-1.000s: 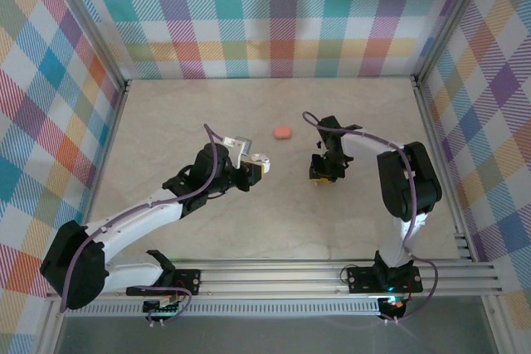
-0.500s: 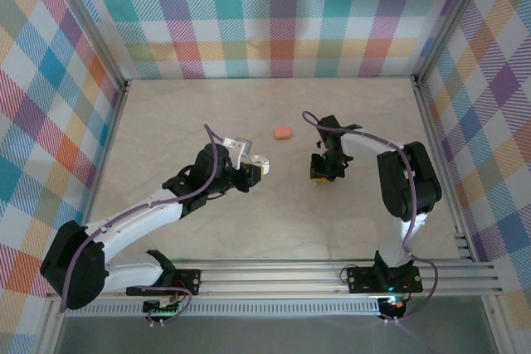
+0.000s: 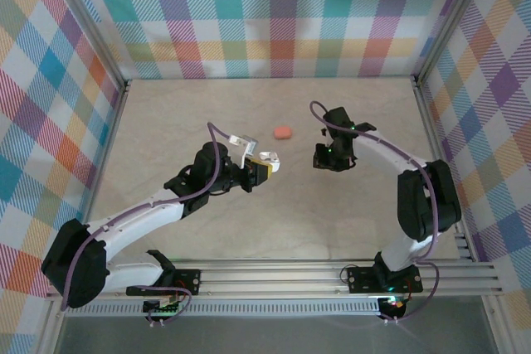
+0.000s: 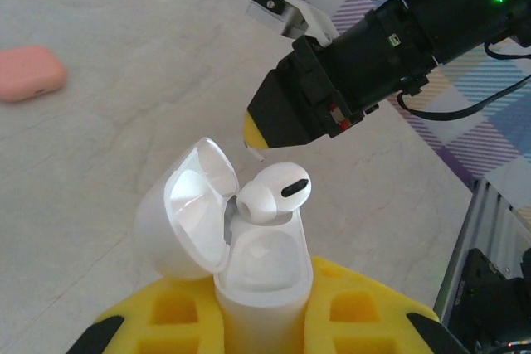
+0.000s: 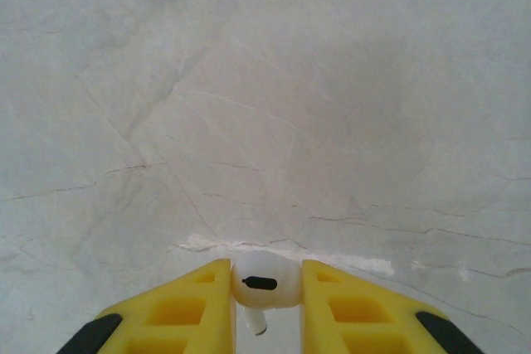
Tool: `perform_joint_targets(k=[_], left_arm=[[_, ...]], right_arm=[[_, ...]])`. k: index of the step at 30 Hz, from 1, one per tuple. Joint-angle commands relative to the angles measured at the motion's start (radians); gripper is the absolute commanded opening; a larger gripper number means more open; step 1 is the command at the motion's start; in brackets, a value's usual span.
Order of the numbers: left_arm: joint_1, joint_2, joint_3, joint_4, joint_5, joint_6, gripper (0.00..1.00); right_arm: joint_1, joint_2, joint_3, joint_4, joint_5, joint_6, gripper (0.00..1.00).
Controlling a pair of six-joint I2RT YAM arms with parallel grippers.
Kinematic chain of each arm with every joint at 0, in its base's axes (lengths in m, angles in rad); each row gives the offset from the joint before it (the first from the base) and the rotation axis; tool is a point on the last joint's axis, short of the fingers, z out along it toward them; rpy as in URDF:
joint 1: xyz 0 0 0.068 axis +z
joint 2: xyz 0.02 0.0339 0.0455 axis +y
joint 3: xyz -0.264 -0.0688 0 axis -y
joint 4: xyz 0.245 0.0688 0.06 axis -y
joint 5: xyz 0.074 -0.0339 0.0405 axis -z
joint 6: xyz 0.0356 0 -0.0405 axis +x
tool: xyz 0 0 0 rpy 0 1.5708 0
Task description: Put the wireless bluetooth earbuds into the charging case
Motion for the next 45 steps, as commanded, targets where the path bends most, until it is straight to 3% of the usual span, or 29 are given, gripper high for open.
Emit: perform_joint_targets(k=[1, 12, 19, 32, 45], left_arm=[[-0.017, 0.001, -0.031, 0.126, 0.073, 0.071, 0.0], [-0.044, 0.038, -0.005, 0.176, 0.117, 0.241, 0.0], [-0.066, 0.105, 0.063, 0.174, 0.091, 0.255, 0.0], [-0.113, 0.196, 0.113, 0.362, 0.049, 0.224, 0.0], [-0.148, 0.227, 0.19, 0.37, 0.063, 0.194, 0.0]], right_arm=[[0.005, -0.082, -0.018, 0.015, -0.002, 0.001, 0.23], [0.014, -0.388, -0.047, 0.073, -0.051, -0.002, 0.21], [0.038, -0.523, -0.054, 0.132, -0.088, 0.015, 0.21], [0.135, -0.651, -0.133, 0.39, -0.137, 0.049, 0.21], [0.156, -0.641, -0.222, 0.551, -0.224, -0.012, 0.22]])
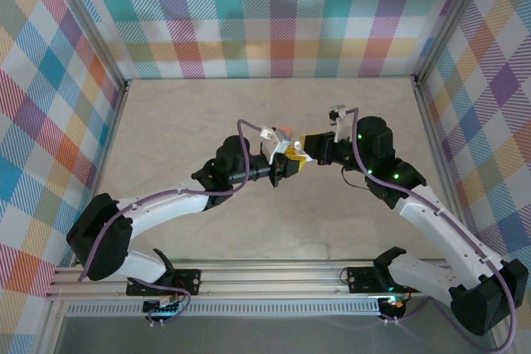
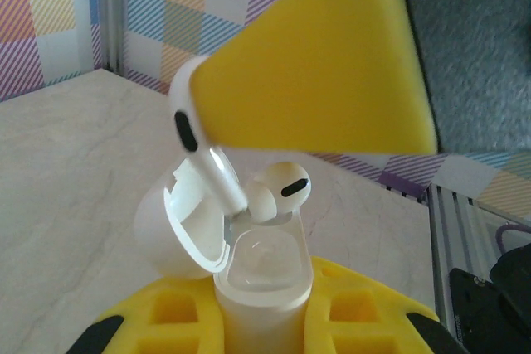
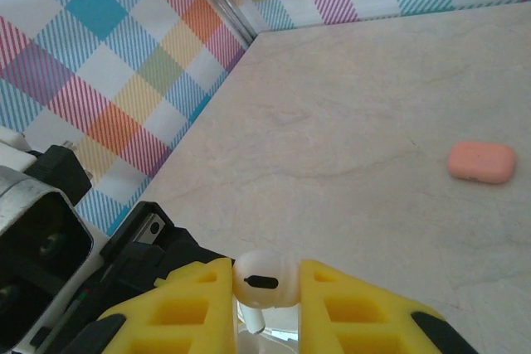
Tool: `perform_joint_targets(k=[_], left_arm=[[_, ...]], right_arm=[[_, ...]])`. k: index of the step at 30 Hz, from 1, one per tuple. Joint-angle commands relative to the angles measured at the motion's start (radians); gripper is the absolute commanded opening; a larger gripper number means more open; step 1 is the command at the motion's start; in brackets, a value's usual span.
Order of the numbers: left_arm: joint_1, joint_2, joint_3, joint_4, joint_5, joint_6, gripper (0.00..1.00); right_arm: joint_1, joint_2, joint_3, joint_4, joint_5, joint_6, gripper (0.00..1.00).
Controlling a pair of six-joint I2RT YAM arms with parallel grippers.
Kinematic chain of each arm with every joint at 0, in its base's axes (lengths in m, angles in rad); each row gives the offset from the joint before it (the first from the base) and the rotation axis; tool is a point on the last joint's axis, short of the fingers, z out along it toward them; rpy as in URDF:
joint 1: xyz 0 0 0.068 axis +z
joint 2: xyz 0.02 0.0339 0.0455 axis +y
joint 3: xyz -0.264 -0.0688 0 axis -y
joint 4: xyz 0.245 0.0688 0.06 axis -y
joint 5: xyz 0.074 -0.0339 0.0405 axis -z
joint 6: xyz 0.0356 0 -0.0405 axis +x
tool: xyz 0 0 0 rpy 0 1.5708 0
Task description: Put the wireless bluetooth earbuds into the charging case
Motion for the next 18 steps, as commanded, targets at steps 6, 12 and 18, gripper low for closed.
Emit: perform_joint_targets(k=[6, 12, 18], left_arm=[[-0.017, 0.022, 0.047, 0.052, 0.003, -0.034, 0.0], [-0.016, 0.027, 0.049, 0.069, 0.003, -0.044, 0.0], [-0.017, 0.021, 0.039, 0.104, 0.005, -0.049, 0.0]], right_arm=[[0.006, -0.003, -0.021, 0.099, -0.053, -0.056, 0.22], [0.006, -0.008, -0.033, 0.115, -0.06, -0.078, 0.22], [0.006, -0.022, -0.027, 0.104, -0.045, -0.096, 0.22]])
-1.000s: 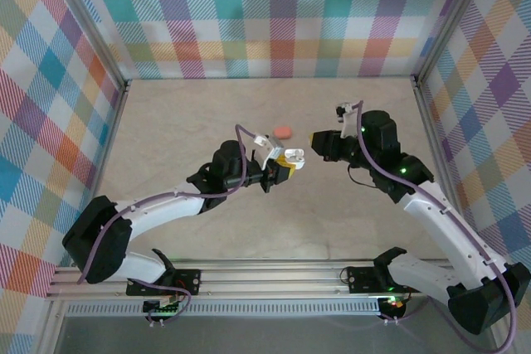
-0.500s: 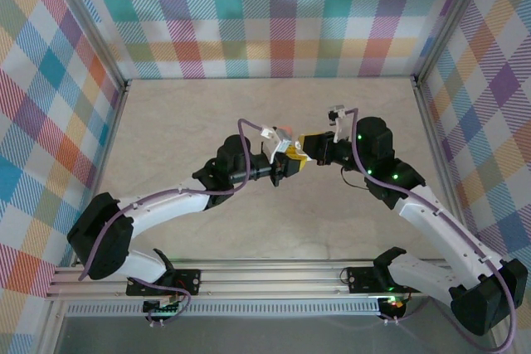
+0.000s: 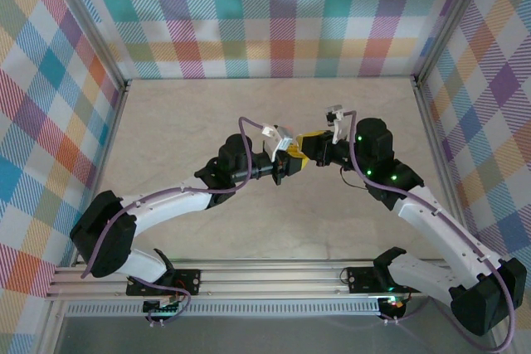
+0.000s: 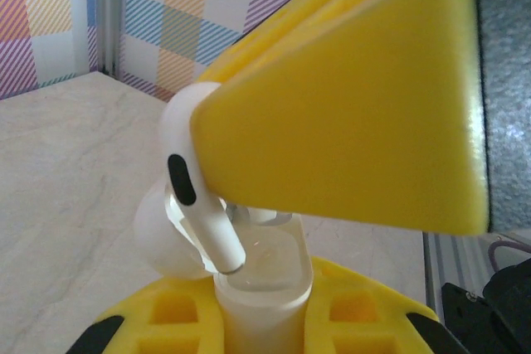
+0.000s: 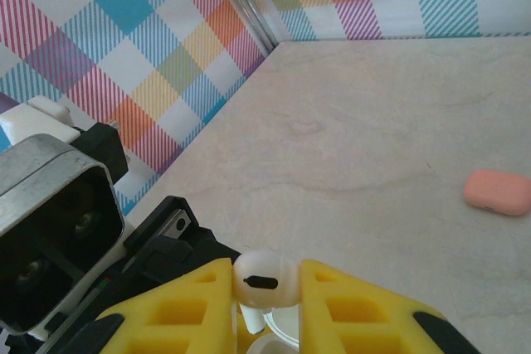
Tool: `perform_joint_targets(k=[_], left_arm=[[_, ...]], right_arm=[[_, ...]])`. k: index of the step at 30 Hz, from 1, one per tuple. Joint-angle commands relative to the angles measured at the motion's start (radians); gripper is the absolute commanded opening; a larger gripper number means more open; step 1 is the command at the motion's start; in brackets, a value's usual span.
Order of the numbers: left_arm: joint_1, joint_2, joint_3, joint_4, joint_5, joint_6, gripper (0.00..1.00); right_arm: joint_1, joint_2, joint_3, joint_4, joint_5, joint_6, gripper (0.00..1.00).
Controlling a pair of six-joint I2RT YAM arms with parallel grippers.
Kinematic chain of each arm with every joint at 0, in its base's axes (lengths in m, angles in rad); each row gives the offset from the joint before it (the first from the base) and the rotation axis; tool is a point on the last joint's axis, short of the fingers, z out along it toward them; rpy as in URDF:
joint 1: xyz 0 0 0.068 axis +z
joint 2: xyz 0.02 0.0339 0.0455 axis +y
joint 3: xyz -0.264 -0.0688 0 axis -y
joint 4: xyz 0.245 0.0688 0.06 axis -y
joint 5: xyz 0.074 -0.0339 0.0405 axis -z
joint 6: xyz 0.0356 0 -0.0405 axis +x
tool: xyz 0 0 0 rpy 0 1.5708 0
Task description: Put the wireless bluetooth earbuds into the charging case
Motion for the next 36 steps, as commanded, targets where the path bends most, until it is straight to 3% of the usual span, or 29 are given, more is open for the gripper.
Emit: perform_joint_targets(k=[1, 23, 36], left_arm=[[-0.012, -0.005, 0.015, 0.089, 0.003, -0.007, 0.0], [-0.012, -0.015, -0.035, 0.215, -0.016, -0.062, 0.0], [-0.012, -0.04, -0.031, 0.205, -0.021, -0.056, 0.0]], right_arm=[[0.006, -0.026, 0.002, 0.031, -0.001, -0.034, 0.22], [0.006, -0.05, -0.039, 0.079, 0.009, -0.086, 0.24], [0.006, -0.026, -0.043, 0.074, -0.025, -0.155, 0.26]])
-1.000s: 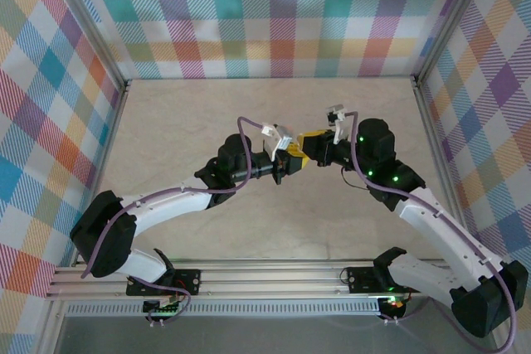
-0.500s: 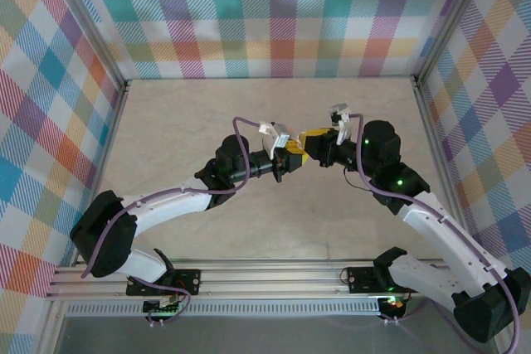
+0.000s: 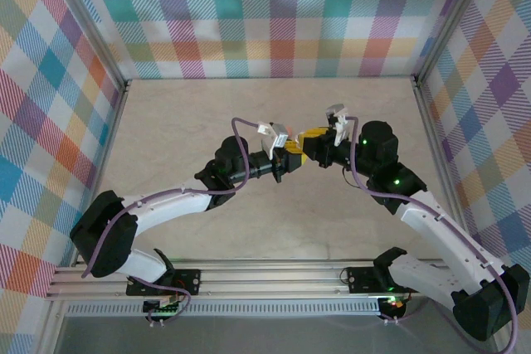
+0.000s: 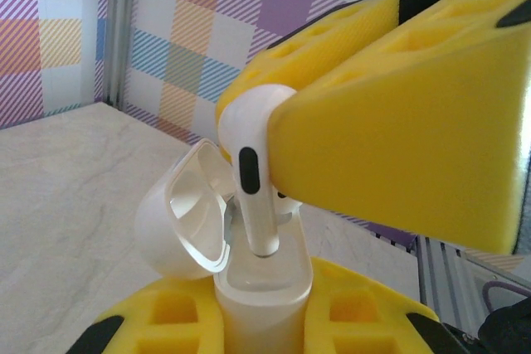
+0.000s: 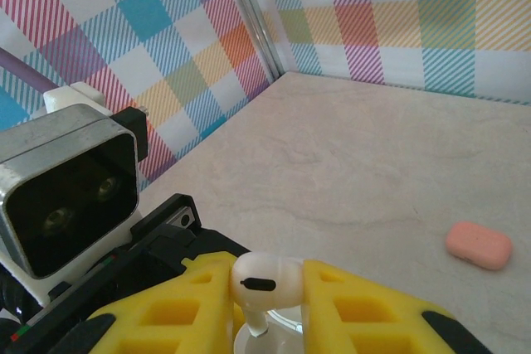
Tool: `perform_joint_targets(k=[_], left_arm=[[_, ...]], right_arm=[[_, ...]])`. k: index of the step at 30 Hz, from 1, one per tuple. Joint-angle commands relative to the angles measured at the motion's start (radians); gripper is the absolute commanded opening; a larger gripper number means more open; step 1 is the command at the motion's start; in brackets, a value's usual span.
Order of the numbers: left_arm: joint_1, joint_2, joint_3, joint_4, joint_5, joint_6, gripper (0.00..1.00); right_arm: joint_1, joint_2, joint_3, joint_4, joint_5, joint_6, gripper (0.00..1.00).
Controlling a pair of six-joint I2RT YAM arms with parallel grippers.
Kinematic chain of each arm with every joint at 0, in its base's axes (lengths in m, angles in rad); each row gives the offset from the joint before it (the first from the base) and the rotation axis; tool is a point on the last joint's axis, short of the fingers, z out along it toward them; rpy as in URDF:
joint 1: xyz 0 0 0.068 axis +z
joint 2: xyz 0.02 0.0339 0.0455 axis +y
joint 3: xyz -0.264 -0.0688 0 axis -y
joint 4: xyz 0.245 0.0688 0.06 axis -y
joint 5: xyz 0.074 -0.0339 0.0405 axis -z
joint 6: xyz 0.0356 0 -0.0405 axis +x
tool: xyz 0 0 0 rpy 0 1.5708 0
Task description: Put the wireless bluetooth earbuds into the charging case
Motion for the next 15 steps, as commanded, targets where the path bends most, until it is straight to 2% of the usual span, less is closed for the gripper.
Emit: perform_joint_targets(k=[1, 5, 15], left_arm=[[-0.013, -0.04, 0.002, 0.064, 0.003, 0.012, 0.0], [-0.013, -0.041, 0.011, 0.006, -0.023, 0.045, 0.0], [-0.013, -0.074, -0.029, -0.063, -0.221, 0.074, 0.0]], right_arm=[[0.006, 0.015, -0.011, 0.005, -0.022, -0.036, 0.26], [0.006, 0.014, 0.027, -0.01, 0.012, 0.006, 0.26], [0.005, -0.001, 0.125, -0.088, 0.074, 0.155, 0.25]])
